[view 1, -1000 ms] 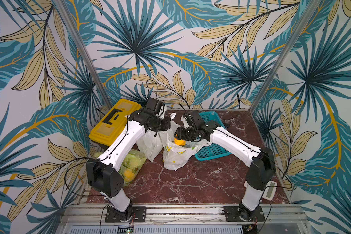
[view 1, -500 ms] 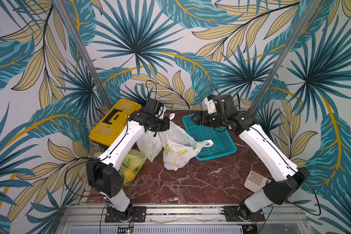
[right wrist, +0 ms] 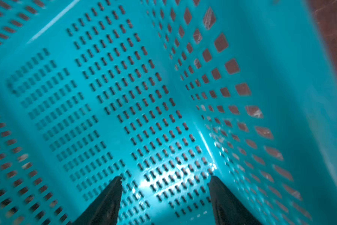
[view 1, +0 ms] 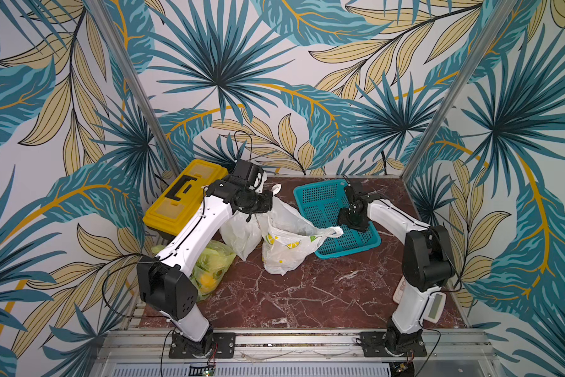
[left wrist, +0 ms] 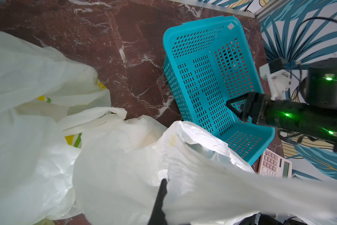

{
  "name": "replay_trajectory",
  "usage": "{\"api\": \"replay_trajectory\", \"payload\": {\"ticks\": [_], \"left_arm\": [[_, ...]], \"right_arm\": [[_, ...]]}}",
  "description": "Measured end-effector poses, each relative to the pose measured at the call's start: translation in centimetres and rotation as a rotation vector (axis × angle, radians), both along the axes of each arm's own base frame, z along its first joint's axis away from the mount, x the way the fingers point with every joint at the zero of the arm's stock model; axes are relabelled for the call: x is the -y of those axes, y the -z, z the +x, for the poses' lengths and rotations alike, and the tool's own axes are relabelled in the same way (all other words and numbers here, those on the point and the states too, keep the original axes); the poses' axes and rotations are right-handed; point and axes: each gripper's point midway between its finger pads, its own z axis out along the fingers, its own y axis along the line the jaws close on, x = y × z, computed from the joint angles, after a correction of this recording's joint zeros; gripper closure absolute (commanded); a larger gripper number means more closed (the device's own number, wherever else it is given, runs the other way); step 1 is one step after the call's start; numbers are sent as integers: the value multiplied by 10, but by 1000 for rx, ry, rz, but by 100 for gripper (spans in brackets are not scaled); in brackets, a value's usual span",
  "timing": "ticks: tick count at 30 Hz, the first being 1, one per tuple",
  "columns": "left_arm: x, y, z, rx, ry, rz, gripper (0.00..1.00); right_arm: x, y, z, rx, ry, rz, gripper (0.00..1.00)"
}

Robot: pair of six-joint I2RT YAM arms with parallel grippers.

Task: Place the pears into plastic bags & tie knots
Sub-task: Move the basket to the center of the board.

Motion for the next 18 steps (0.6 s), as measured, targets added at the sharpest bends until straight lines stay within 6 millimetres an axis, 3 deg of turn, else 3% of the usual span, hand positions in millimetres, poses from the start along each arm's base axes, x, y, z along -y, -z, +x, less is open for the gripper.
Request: {"api": "replay_trajectory", "payload": {"ticks": [4,9,11,13,14,18], "left_arm": [[-3,1,-4,-2,-2,0,100],[-14,1,-3,-2,-27,1,100],[-19,1,0,-1,-40,1,100],[-23,0,2,2,-50,4,100],[-24,0,4,2,-53,5,100],[-22,-3,19,17,-53,8,100]], "right_arm": [[30,6,18,-6,54,-96,27],[98,-19,27,20,184,-212,24],[110,-29,23,23,207,-209,23],[99,-43,19,42,182,-139,21],[84,-54,16,77,148,-85,19],[-2,-119,-28,232,-78,116,10]]}}
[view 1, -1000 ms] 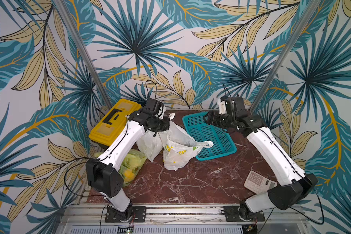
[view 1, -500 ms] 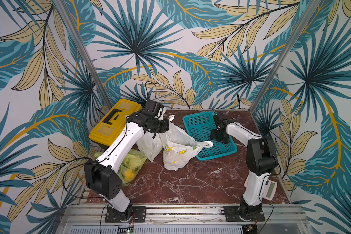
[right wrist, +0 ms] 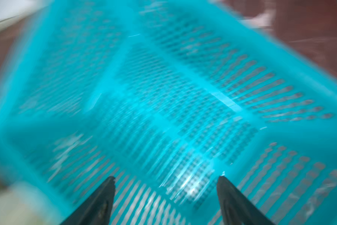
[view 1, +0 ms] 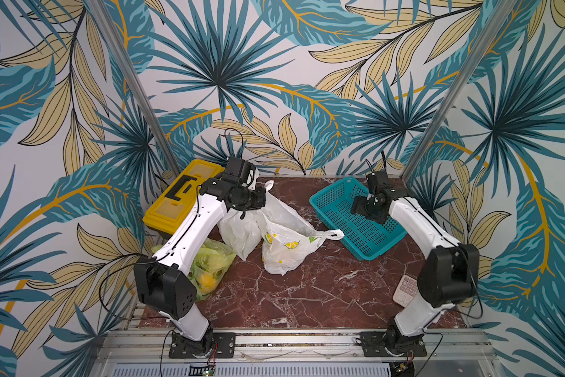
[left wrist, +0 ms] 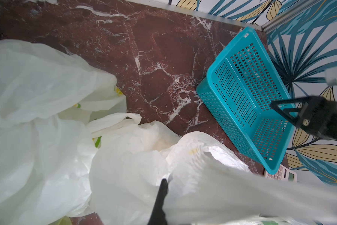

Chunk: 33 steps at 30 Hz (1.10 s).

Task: Place the pears into plastic bags & tie knots
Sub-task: Move the basket to the center of the board, then place the plastic bag at the center of the board.

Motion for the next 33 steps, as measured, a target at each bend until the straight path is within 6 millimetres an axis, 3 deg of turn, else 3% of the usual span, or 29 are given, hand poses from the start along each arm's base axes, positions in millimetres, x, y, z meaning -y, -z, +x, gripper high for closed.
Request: {"api": "replay_trajectory", "payload": {"ticks": [2,3,8,11,14,17,19,21,23,25,26,28,33], "left_arm": [[2,3,6,-5,4,2,100],[3,5,10,-10,7,0,100],[11,5,20,-9,22,-16,100],[11,5,20,-8,23,-16,100],[11,5,20,-9,24,-15,100],[15,5,19,-8,30,-14,100],[17,5,18,-8,34,-13,100],[20,5,16,-7,40,-10,100],[22,5,14,-5,41,-6,100],[22,4,10,1,35,8,100],[20,2,5,13,29,24,100],[21,-7,-8,30,31,50,100],[37,-66,-51,149,82,72,100]], "right_arm": [[-44,-39,-33,113,-149,111,8],[-56,-56,-51,167,-203,166,7],[-62,-106,-116,328,-315,305,7],[-77,-119,-139,351,-403,331,7],[-91,-115,-153,316,-472,316,8],[-99,-104,-151,283,-498,277,13],[-103,-96,-145,265,-501,249,24],[-107,-92,-136,268,-493,235,41],[-111,-93,-123,294,-478,232,70],[-116,-98,-111,313,-466,241,92],[-119,-104,-106,322,-461,249,100],[-121,-124,-96,344,-447,249,100],[-119,-208,-88,464,-449,242,100]]}}
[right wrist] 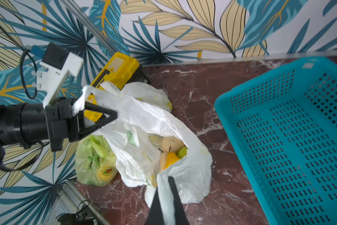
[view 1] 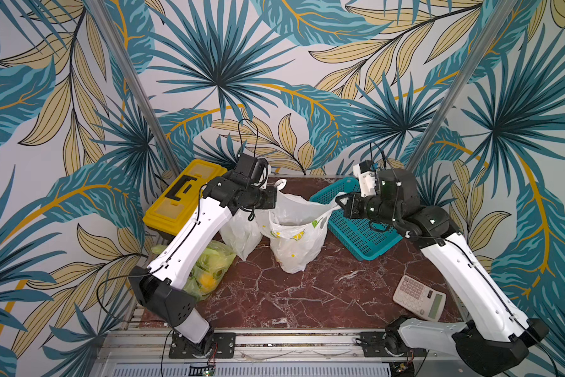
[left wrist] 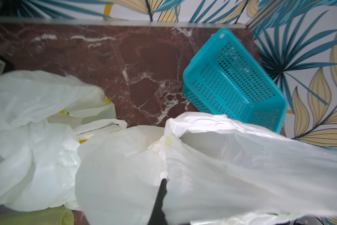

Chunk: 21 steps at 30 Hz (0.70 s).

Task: Place the pears into plastic bags & tie knots
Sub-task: Place the plastic bag at the center of the board.

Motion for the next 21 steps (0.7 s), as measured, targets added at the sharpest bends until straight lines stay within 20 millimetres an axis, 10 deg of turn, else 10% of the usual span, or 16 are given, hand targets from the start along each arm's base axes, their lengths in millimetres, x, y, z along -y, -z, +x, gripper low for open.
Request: {"api": "replay_trajectory", "payload": {"ticks": [5,10,15,21], "left_arm": [[-16,-34,-64,80,-14,0,100],[-8,-27,-96,18,-17,-34,100],[14,22,-73,-104,-21,26,94],[19,77,-26,-200,-15,111,83]], "right_arm": [[8,-43,-6,58,1,-3,100],[19,-26,19,-7,52,-57,100],[31,28,55,-121,122,-178,91],[44,57,47,-200,139,-288,47]]}}
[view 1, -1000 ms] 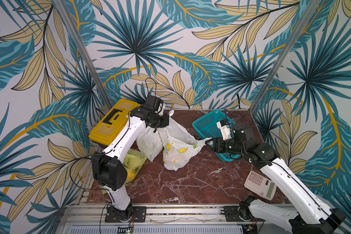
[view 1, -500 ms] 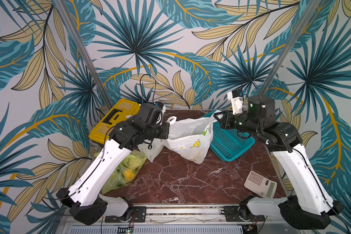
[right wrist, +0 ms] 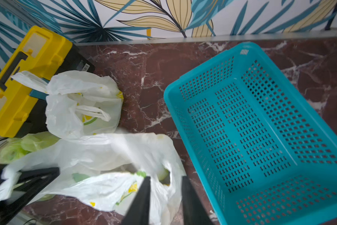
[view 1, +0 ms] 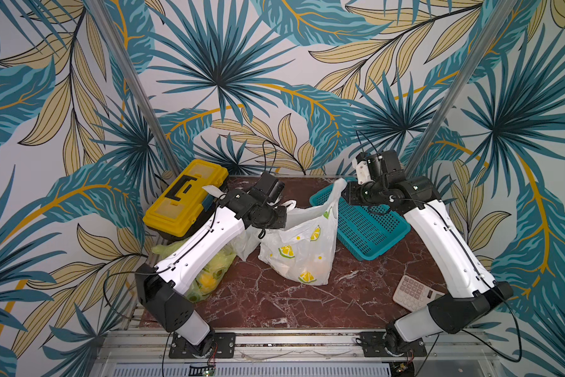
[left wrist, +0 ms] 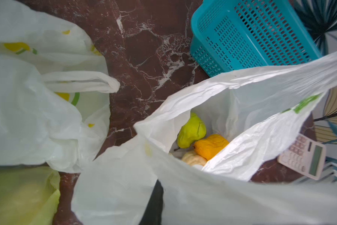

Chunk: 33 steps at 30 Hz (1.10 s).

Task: Place the pears into plastic bags & tie knots
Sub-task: Place the plastic bag at the center of the board, then tie the plastic bag at the center of the board.

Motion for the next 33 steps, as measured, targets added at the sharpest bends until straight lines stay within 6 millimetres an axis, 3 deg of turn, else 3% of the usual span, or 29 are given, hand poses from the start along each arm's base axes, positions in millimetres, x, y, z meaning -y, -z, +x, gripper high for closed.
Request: {"api": "replay_trajectory", "payload": {"ticks": [3,7,10,13,17,20,26,28,31,33], "left_arm": [[2,3,3,-4,39,-2,83],[4,-3,4,6,71,-25,83],[2,-3,6,5,78,-30,82],[2,-4,7,8,92,-34,82],[3,-4,6,11,115,-34,82],[3,-4,6,16,126,-29,82],[4,-5,7,29,140,-26,82],[4,-6,8,35,142,-27,82],[3,-7,10,41,140,-28,82],[2,-7,12,46,135,-31,82]], "right_arm": [[-2,-25,-23,40,-14,-18,39],[-19,-58,-60,110,-69,66,39],[-42,-59,-69,110,-87,206,42],[-70,-41,-56,50,-82,351,43],[-127,-17,-24,-45,-110,514,44],[-157,-3,-15,-95,-129,576,49],[-176,-2,-8,-122,-137,648,70],[-179,0,-7,-130,-135,649,70],[-182,0,-8,-139,-136,640,60],[-182,-4,-10,-135,-139,635,61]]}}
